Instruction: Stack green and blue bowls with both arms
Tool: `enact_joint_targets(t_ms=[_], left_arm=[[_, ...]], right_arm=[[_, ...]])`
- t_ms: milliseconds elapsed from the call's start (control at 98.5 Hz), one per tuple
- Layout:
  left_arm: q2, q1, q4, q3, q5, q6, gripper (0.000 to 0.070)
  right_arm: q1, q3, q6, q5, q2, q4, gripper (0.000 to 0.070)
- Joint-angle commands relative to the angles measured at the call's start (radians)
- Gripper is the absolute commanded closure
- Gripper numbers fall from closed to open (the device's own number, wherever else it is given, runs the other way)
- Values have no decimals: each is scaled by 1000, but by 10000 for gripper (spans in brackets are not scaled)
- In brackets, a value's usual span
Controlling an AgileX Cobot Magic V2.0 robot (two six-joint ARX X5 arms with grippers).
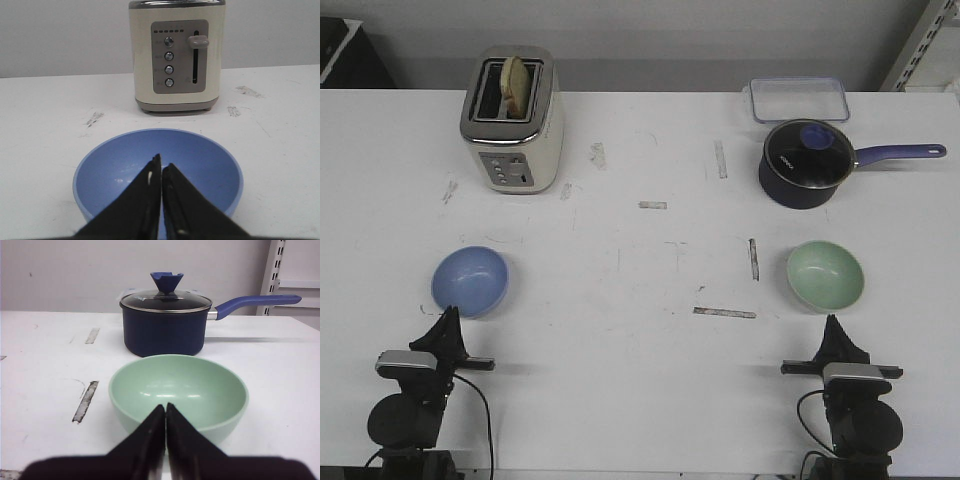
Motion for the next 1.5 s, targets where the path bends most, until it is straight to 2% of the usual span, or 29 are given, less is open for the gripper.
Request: enact_joint_targets(t_ms=[0,904,1066,1299,1421,1492], left_arm=[[-2,2,11,-21,-2,-2,698],[-2,2,3,-21,-2,-2,698],[-2,2,3,-21,-2,-2,698],[-2,2,2,-21,-2,-2,698],[-2,2,-13,-21,-2,-2,698],[-2,2,-25,-21,-2,-2,698]], right_arm=[[-1,-2,5,1,0,13,700],[-1,-2,5,0,0,14,700],[-1,13,75,0,0,79,700],[1,270,51,8,62,63,700],[0,492,51,74,223,-61,699],[0,624,49,84,340,-157,677]])
